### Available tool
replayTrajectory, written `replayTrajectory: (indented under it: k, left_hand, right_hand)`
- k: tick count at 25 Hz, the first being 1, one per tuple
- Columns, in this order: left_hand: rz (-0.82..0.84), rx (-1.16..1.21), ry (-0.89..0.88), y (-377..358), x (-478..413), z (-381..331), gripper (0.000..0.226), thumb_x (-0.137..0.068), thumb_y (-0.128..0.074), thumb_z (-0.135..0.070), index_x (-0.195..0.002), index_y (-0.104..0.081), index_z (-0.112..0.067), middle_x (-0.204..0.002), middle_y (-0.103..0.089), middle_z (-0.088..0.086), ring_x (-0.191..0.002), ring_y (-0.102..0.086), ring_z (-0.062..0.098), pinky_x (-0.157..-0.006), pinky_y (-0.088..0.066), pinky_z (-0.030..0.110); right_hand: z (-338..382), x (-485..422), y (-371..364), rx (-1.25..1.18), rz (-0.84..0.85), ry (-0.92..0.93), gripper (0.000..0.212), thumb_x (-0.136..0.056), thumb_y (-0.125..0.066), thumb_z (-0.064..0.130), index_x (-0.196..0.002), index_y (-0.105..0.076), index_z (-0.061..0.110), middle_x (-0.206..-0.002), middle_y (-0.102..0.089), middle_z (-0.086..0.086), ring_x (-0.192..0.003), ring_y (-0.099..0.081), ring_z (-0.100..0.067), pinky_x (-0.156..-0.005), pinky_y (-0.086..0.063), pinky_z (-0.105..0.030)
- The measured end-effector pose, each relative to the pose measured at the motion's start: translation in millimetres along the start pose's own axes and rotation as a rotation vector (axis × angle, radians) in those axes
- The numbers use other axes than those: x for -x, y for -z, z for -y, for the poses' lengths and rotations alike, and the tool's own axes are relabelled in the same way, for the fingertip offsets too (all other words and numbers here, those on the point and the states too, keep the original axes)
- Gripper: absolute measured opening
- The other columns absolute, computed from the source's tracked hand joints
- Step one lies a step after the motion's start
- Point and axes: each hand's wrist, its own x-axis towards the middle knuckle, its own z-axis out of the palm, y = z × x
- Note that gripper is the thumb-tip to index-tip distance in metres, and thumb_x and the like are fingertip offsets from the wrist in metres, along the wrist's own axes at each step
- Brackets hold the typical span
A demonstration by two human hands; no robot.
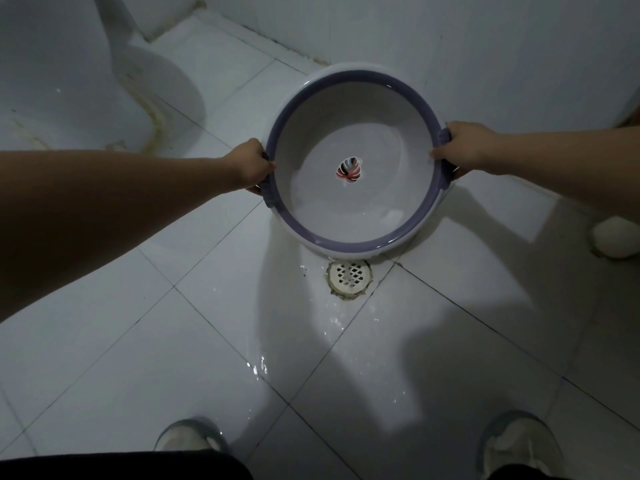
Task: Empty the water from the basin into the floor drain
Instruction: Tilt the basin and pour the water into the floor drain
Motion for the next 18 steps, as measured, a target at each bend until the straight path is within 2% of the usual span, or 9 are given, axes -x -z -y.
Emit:
replayTrajectory:
  k: [2,6,8,9,11,14,18]
  left_hand:
    - [-0.003,-0.005,0.000,0.0,0.2,0.3,0.010,-0.097,-0.049,-0.011,-0.098,-0.051,-0.001,-0.095,-0.063,0.014,-0.078,-0.067,0.029,-0.064,-0.059,0.038]
    - [-0.002,0.000,-0.007,0.4,0.9,1.5,0.008,-0.097,-0.050,-0.013,-0.098,-0.050,-0.005,-0.091,-0.062,0.011,-0.075,-0.066,0.025,-0.059,-0.059,0.034]
    - [-0.002,0.011,-0.003,-0.6,1.9,2.6,0.009,-0.097,-0.051,-0.013,-0.099,-0.050,-0.005,-0.089,-0.061,0.008,-0.073,-0.066,0.023,-0.050,-0.058,0.028]
    - [-0.001,0.018,0.001,-1.5,2.4,3.0,0.009,-0.096,-0.051,-0.012,-0.100,-0.050,-0.004,-0.088,-0.061,0.008,-0.072,-0.066,0.022,-0.046,-0.057,0.026]
    - [-0.002,0.033,0.010,-3.1,3.8,3.9,0.009,-0.096,-0.053,-0.012,-0.100,-0.049,-0.005,-0.087,-0.060,0.007,-0.072,-0.066,0.021,-0.042,-0.056,0.024]
    - [-0.004,0.030,0.015,-4.0,5.3,6.2,0.012,-0.095,-0.053,-0.012,-0.103,-0.048,-0.005,-0.092,-0.061,0.010,-0.074,-0.067,0.024,-0.046,-0.058,0.027]
    - [0.000,0.020,0.014,-4.9,7.2,10.7,0.014,-0.096,-0.053,-0.014,-0.106,-0.046,-0.007,-0.103,-0.061,0.015,-0.083,-0.067,0.029,-0.056,-0.058,0.034]
  right_hand:
    - [-0.2,-0.3,1.8,-0.005,0.005,-0.003,0.020,-0.095,-0.056,0.013,-0.112,-0.047,0.009,-0.091,-0.062,-0.017,-0.069,-0.066,-0.032,-0.065,-0.057,-0.041]
    - [0.6,-0.5,5.3,0.010,0.041,-0.009,0.017,-0.096,-0.054,0.012,-0.110,-0.045,0.010,-0.082,-0.065,-0.020,-0.064,-0.068,-0.033,-0.040,-0.054,-0.027]
    - [0.6,-2.0,7.3,0.017,0.049,-0.003,0.017,-0.095,-0.055,0.012,-0.110,-0.046,0.010,-0.082,-0.065,-0.019,-0.064,-0.068,-0.032,-0.037,-0.052,-0.025]
    - [0.5,-2.8,8.2,0.017,0.052,0.000,0.018,-0.095,-0.055,0.012,-0.110,-0.046,0.010,-0.085,-0.065,-0.020,-0.066,-0.068,-0.033,-0.040,-0.054,-0.026]
    - [-0.7,-4.6,8.8,0.016,0.062,0.003,0.019,-0.094,-0.057,0.012,-0.110,-0.046,0.009,-0.098,-0.064,-0.021,-0.074,-0.067,-0.035,-0.055,-0.058,-0.035]
    - [-2.5,-5.6,8.9,0.022,0.081,0.009,0.024,-0.093,-0.060,0.013,-0.114,-0.047,0.009,-0.108,-0.061,-0.021,-0.086,-0.066,-0.039,-0.076,-0.057,-0.046]
    - [-2.7,-5.6,10.4,0.012,0.121,0.019,0.025,-0.092,-0.062,0.013,-0.113,-0.048,0.007,-0.103,-0.062,-0.020,-0.078,-0.067,-0.034,-0.073,-0.056,-0.042]
